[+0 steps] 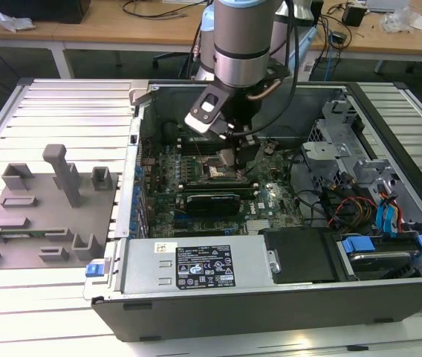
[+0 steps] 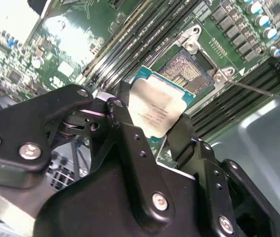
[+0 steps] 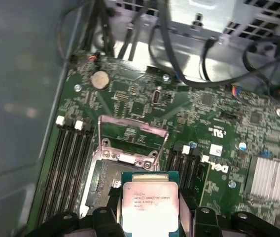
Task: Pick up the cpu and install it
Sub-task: 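Place the cpu into insertion slot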
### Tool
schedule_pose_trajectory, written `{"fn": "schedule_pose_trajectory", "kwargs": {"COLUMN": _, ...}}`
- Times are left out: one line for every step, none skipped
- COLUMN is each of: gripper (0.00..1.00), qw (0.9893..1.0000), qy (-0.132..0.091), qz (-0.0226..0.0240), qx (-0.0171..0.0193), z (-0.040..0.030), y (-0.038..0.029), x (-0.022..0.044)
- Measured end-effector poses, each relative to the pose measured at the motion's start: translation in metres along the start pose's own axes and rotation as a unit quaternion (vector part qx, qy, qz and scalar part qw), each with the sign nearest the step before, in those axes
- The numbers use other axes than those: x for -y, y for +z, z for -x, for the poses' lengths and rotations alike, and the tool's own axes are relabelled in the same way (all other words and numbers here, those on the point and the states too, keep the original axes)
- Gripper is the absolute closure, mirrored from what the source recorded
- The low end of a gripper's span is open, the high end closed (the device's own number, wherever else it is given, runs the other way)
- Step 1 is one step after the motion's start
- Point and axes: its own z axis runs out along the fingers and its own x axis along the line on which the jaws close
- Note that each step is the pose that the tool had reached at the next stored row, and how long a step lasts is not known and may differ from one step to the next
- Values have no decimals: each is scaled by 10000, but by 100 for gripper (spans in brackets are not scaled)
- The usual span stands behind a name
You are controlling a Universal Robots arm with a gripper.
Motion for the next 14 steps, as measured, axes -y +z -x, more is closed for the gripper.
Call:
{"fn": "schedule_pose_trajectory", "kwargs": {"gripper": 45, "qw": 9999, "qy": 104, "qz": 0, "qx": 7, "z": 0, "y": 2, "x": 0}}
{"fn": "schedule_pose_trajectory", "kwargs": {"gripper": 45, "qw": 9998, "qy": 180, "qz": 0, "qx": 13, "z": 0, "y": 3, "x": 0}}
{"fn": "schedule_pose_trajectory", "kwargs": {"gripper": 45, "qw": 9993, "qy": 366, "qz": 0, "qx": 27, "z": 0, "y": 6, "x": 0}}
{"fn": "schedule_pose_trajectory", "kwargs": {"gripper": 45, "qw": 9985, "qy": 545, "qz": 0, "qx": 40, "z": 0, "y": 9, "x": 1}}
{"fn": "schedule_pose_trajectory", "kwargs": {"gripper": 45, "qw": 9978, "qy": 663, "qz": 0, "qx": 48, "z": 0, "y": 12, "x": 1}}
{"fn": "schedule_pose_trajectory", "kwargs": {"gripper": 45, "qw": 9972, "qy": 752, "qz": 0, "qx": 54, "z": 0, "y": 14, "x": 1}}
{"fn": "schedule_pose_trajectory", "kwargs": {"gripper": 45, "qw": 9964, "qy": 851, "qz": 0, "qx": 62, "z": 0, "y": 15, "x": 1}}
{"fn": "schedule_pose_trajectory", "kwargs": {"gripper": 45, "qw": 9963, "qy": 854, "qz": 0, "qx": 63, "z": 0, "y": 15, "x": 1}}
{"fn": "schedule_pose_trajectory", "kwargs": {"gripper": 45, "qw": 9963, "qy": 856, "qz": 0, "qx": 63, "z": 0, "y": 15, "x": 2}}
{"fn": "schedule_pose_trajectory", "kwargs": {"gripper": 45, "qw": 9963, "qy": 858, "qz": 0, "qx": 63, "z": -1, "y": 17, "x": 1}}
{"fn": "schedule_pose_trajectory", "kwargs": {"gripper": 45, "qw": 9963, "qy": 859, "qz": 1, "qx": 68, "z": -4, "y": 20, "x": 1}}
{"fn": "schedule_pose_trajectory", "kwargs": {"gripper": 45, "qw": 9963, "qy": 855, "qz": -4, "qx": 103, "z": -12, "y": 25, "x": 0}}
{"fn": "schedule_pose_trajectory", "kwargs": {"gripper": 45, "qw": 9963, "qy": 845, "qz": -13, "qx": 173, "z": -30, "y": 33, "x": -4}}
{"fn": "schedule_pose_trajectory", "kwargs": {"gripper": 45, "qw": 9962, "qy": 836, "qz": -23, "qx": 244, "z": -59, "y": 44, "x": -9}}
